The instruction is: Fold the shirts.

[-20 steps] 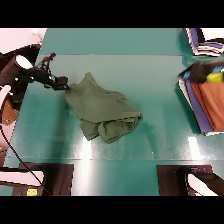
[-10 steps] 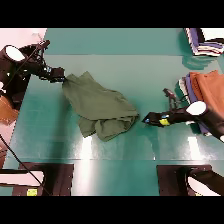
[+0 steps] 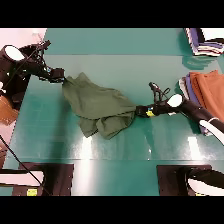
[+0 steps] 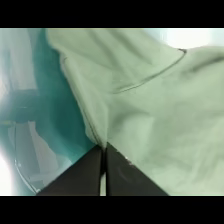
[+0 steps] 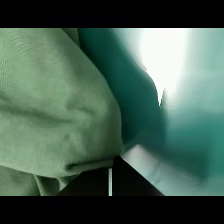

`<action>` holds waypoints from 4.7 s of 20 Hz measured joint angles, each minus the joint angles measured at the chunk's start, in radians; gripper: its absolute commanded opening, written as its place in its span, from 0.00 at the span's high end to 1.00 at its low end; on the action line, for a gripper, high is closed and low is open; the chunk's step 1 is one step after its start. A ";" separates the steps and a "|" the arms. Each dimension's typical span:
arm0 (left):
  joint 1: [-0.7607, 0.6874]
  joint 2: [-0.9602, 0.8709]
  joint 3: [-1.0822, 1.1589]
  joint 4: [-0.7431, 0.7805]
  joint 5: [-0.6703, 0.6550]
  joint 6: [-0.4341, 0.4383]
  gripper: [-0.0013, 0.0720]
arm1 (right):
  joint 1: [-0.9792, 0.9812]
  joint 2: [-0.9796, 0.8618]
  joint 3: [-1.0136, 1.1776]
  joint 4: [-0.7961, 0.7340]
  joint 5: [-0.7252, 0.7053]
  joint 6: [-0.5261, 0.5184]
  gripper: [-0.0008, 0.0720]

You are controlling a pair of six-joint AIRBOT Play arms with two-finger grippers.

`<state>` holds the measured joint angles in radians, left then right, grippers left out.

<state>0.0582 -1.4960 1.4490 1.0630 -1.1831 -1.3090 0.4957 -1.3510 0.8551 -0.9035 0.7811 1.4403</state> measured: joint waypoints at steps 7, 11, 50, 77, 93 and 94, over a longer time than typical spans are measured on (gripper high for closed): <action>0.000 0.237 0.092 0.000 0.008 -0.001 0.95 | -0.049 0.204 0.254 -0.290 0.105 0.028 0.97; 0.000 0.454 0.232 -0.003 0.010 -0.007 0.95 | -0.126 0.399 0.429 -0.365 0.237 0.037 0.97; 0.149 0.044 0.019 0.082 -0.103 -0.042 0.32 | -0.211 -0.097 0.647 -0.234 0.582 0.010 0.53; 0.084 0.502 -0.956 -0.146 0.082 -0.001 0.95 | -0.439 0.366 0.178 -0.094 0.517 -0.029 0.53; 0.079 0.531 -0.826 -0.154 0.063 0.001 0.95 | -0.777 0.346 -0.427 0.019 0.406 -0.087 0.49; 0.079 0.531 -0.826 -0.155 0.064 0.001 0.95 | -0.746 0.323 -0.417 0.027 0.381 -0.090 0.58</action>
<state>0.1368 -0.9646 0.6231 0.9081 -1.1191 -1.3079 -0.2501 -1.0283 0.4381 -0.8768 1.1622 1.3506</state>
